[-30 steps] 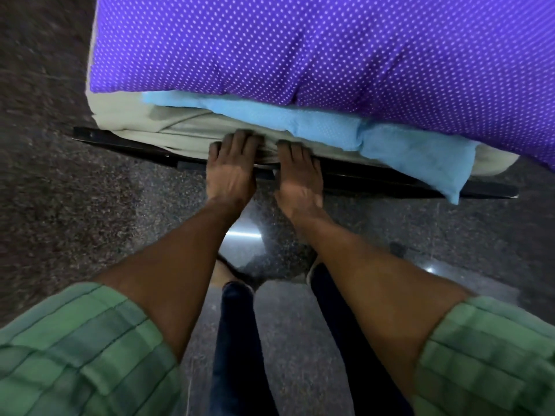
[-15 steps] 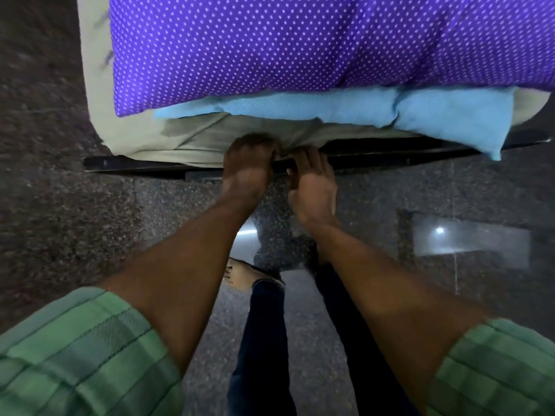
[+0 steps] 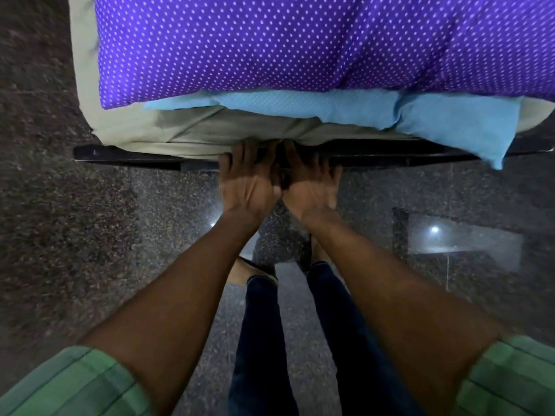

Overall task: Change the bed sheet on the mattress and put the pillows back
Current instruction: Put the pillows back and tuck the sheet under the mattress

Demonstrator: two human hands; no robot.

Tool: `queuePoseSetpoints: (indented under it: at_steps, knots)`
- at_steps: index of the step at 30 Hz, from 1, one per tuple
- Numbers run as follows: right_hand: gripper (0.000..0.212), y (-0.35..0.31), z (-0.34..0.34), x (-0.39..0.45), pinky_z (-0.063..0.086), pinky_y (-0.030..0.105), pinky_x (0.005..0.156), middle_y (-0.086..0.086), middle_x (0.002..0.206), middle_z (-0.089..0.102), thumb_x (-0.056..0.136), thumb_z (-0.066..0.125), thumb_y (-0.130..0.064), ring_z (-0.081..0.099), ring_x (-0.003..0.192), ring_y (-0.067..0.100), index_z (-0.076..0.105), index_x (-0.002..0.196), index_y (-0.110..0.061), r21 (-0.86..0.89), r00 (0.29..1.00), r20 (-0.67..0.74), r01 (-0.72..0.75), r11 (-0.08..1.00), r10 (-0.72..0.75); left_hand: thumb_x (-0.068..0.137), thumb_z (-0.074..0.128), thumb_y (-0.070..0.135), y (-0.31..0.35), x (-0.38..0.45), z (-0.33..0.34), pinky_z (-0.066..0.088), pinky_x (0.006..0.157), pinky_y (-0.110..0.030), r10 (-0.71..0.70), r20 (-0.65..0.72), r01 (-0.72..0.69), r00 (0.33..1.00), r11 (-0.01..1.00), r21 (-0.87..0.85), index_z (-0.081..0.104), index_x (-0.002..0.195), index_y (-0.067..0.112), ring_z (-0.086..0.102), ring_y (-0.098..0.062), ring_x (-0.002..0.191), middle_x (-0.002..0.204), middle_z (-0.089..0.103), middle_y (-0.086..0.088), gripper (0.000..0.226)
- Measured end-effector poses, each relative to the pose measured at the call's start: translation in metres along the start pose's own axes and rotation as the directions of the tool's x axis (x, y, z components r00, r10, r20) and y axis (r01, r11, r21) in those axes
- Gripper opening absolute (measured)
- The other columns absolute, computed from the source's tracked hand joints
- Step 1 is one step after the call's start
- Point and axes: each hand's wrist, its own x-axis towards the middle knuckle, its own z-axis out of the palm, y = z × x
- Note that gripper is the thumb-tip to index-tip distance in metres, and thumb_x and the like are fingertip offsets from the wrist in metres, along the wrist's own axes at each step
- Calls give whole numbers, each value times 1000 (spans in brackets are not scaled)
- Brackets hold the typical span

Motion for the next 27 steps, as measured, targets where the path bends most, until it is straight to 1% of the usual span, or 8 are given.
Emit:
queuePoseSetpoints:
  at_steps: [3, 9, 13, 16, 18, 22, 25, 27]
  knots:
    - [69, -6, -6, 10, 44, 43, 99, 16, 145, 54, 102, 45, -54, 56, 126, 39, 12, 161, -44, 190, 979, 205, -55, 980, 15, 87, 55, 38, 9, 18, -8, 31, 84, -43, -59, 16, 59, 998, 998, -38, 75, 110, 24, 60, -34, 96, 98, 70, -11, 34]
    - [73, -17, -20, 27, 40, 44, 105, 17, 149, 49, 100, 52, -51, 48, 136, 38, 12, 161, -43, 234, 930, 360, -171, 957, 78, 81, 55, 40, 4, 28, -10, 33, 88, -42, -16, 115, 27, 993, 995, -96, 77, 94, 20, 68, -30, 71, 70, 73, -7, 33]
    - [67, -22, -23, 36, 40, 43, 103, 17, 152, 47, 104, 47, -51, 47, 138, 38, 14, 162, -43, 271, 912, 400, -217, 938, 95, 90, 56, 46, 10, 50, -13, 29, 100, -41, -86, 245, 97, 966, 995, -33, 77, 86, 20, 70, -26, 92, 84, 76, -4, 34]
    - [58, -17, -27, 28, 43, 43, 95, 13, 142, 56, 102, 49, -49, 55, 129, 37, 27, 155, -43, 176, 945, 322, -111, 978, 49, 93, 51, 43, 15, 44, -14, 22, 96, -45, -81, 239, 85, 968, 996, -7, 75, 99, 21, 62, -30, 104, 99, 74, -4, 33]
    - [51, -12, -31, 15, 43, 43, 96, 10, 132, 63, 98, 52, -43, 58, 123, 37, 40, 147, -41, 66, 987, 162, -7, 998, -4, 87, 51, 42, 13, 26, -11, 27, 89, -45, -93, 151, 101, 984, 994, -47, 71, 113, 24, 57, -34, 103, 107, 67, -10, 37]
    - [71, -5, -26, -4, 39, 48, 98, 13, 135, 57, 67, 69, -31, 46, 125, 38, 60, 137, -30, -83, 975, -171, 126, 989, -139, 72, 45, 47, 5, 0, 6, 28, 85, -44, -81, 85, 91, 993, 989, -117, 52, 144, 30, 46, -35, 112, 130, 52, -15, 75]
    - [81, -13, -22, 1, 37, 47, 96, 17, 140, 49, 60, 72, -26, 40, 126, 35, 57, 139, -24, -44, 963, -148, 221, 974, -225, 67, 57, 48, -4, -5, 9, 33, 88, -44, -73, 84, 85, 994, 984, -154, 51, 146, 32, 46, -35, 115, 133, 51, -13, 81]
    - [80, -21, -18, 5, 35, 49, 96, 17, 141, 47, 63, 73, -28, 37, 126, 35, 55, 141, -23, 5, 970, -94, 224, 975, -223, 66, 56, 41, -11, -7, 4, 37, 86, -43, -106, -11, 101, 994, 974, -204, 60, 136, 29, 49, -34, 113, 127, 56, -10, 72]
